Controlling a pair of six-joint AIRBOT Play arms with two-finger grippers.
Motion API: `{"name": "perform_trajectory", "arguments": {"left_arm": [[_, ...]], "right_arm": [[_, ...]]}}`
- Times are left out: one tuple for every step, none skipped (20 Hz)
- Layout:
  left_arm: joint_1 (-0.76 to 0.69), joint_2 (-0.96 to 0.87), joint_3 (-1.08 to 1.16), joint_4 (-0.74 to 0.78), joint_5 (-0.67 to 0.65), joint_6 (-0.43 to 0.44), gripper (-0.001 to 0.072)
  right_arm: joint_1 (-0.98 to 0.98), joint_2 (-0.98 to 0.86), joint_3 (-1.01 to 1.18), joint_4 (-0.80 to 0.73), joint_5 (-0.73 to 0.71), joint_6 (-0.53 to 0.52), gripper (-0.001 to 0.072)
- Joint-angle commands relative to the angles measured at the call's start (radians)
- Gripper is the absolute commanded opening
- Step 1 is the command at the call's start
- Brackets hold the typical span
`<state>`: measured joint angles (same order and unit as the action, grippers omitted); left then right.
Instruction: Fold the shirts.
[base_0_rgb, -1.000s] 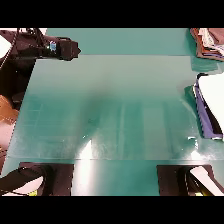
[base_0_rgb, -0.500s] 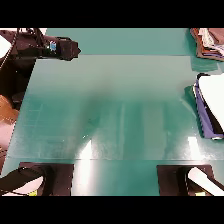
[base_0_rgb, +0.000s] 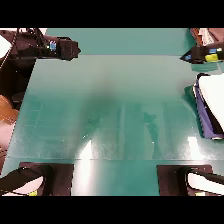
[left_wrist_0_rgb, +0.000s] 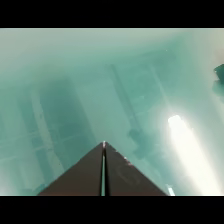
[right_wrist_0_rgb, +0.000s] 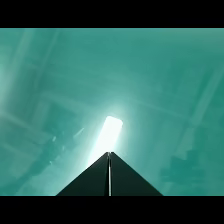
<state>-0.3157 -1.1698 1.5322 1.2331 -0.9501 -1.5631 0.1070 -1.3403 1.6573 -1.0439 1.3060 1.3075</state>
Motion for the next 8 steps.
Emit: {"name": "perform_trajectory", "arguments": {"left_arm": [[0.000,0.000,0.000,0.000,0.001,0.000,0.0023],[0.000,0.000,0.000,0.000,0.000,0.000,0.0022],[0.000,0.000,0.000,0.000,0.000,0.000,0.0022],[0.000,0.000,0.000,0.000,0.000,0.000,0.0022],[0.000,0.000,0.000,0.000,0.000,0.000,0.0023],[0.000,0.000,0.000,0.000,0.000,0.000,0.0022],[0.000,0.000,0.000,0.000,0.000,0.000,0.0023],[0.000,0.000,0.000,0.000,0.000,0.000,0.0022]], "right_arm": [[0.084,-0.029,0.047,-0.056,-0.006,0.000,0.0017],[0.084,-0.029,0.046,-0.057,-0.004,-0.001,0.0017],[0.084,-0.029,0.046,-0.057,-0.003,0.000,0.0017],[0.081,-0.029,0.046,-0.057,-0.002,0.000,0.0017],[0.079,-0.029,0.046,-0.057,0.004,0.000,0.0017],[0.078,-0.029,0.046,-0.057,0.008,0.000,0.0017],[0.078,-0.029,0.046,-0.057,0.008,0.000,0.0017],[0.078,-0.029,0.046,-0.057,0.007,0.000,0.0017]]}}
